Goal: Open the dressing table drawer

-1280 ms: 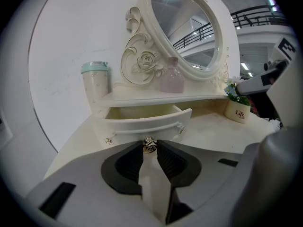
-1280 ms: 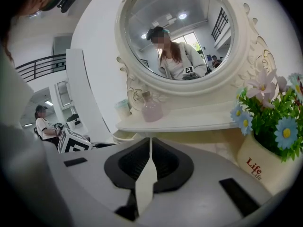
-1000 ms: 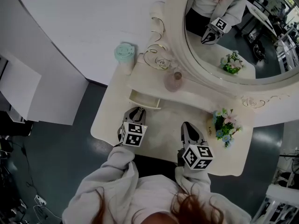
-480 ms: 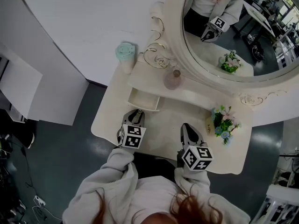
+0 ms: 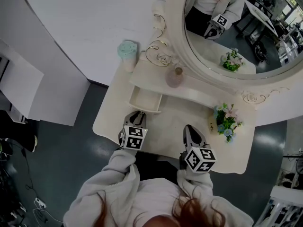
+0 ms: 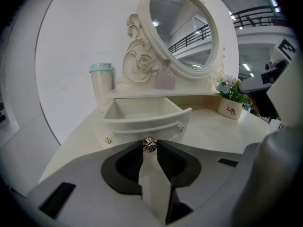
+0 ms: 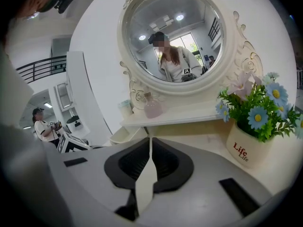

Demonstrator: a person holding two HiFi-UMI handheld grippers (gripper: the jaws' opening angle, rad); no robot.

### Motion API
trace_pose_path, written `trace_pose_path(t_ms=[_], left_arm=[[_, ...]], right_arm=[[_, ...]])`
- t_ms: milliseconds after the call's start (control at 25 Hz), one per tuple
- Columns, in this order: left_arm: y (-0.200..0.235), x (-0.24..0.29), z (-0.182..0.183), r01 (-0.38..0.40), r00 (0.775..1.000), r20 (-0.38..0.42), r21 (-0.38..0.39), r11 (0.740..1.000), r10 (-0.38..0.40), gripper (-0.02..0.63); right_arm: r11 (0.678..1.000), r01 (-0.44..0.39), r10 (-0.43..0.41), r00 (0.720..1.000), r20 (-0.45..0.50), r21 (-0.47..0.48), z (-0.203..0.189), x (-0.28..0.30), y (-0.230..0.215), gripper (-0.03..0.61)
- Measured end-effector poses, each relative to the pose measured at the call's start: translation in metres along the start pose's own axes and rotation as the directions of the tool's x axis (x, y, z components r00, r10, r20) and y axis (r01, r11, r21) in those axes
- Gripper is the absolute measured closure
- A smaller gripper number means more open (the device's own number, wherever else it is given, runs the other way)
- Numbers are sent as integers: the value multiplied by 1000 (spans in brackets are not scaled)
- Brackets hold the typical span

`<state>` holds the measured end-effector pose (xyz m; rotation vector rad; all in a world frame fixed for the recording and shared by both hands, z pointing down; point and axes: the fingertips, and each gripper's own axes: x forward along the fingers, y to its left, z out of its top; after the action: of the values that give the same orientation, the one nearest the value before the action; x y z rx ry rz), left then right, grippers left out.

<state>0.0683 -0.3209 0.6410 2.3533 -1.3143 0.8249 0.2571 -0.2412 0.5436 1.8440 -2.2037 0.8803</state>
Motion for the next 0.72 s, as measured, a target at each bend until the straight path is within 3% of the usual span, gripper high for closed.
trace_pose_path(t_ms=[720], left_arm=[[-2, -4, 2, 21, 999, -39, 6, 1000, -20, 506]], right_arm=[[1000, 18, -19, 999, 48, 22, 9, -8, -6, 538]])
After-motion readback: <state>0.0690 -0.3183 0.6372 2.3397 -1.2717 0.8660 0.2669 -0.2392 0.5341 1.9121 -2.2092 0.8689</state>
